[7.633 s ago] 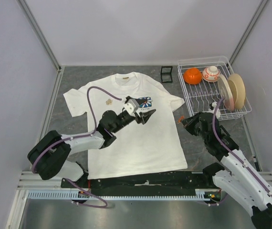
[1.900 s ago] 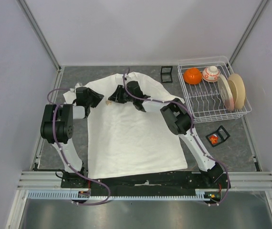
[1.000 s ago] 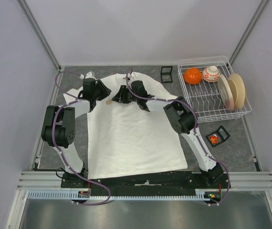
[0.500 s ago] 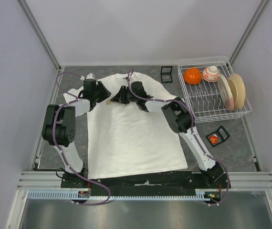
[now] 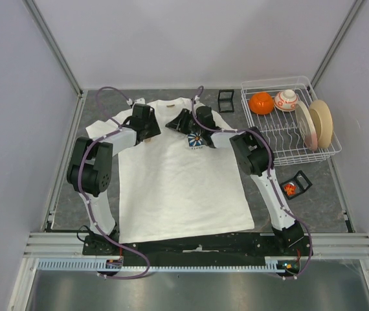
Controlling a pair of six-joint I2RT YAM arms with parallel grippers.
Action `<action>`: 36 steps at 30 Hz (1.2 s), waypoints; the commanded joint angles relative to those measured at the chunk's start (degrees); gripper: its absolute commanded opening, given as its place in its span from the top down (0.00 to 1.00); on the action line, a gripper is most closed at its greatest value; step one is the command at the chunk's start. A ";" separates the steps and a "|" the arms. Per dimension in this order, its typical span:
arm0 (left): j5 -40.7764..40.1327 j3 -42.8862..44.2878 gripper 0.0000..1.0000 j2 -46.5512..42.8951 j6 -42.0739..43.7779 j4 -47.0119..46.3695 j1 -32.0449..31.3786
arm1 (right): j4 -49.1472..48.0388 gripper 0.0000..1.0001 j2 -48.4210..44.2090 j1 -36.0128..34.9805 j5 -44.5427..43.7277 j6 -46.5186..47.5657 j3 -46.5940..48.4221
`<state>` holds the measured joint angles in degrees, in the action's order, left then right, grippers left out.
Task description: Remove the brooch from the garment
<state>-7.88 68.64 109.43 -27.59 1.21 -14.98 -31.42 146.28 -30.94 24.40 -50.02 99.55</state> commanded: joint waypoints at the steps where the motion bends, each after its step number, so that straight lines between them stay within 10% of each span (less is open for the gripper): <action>1: -7.41 2.46 0.39 0.17 3.95 3.71 -0.40 | -6.10 0.57 -2.66 0.70 1.70 -1.84 -1.20; 17: -5.30 5.63 0.37 3.51 4.30 7.58 -0.49 | -8.31 0.57 -3.10 0.97 3.20 -2.89 -1.99; 36: -5.66 6.24 0.67 3.95 4.65 8.01 -0.49 | -6.37 0.57 -3.02 -0.18 2.93 -1.22 -0.67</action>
<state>-12.16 72.79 112.90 -24.49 9.39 -15.46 -36.36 146.08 -30.92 26.72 -52.40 97.17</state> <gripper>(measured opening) 0.355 0.433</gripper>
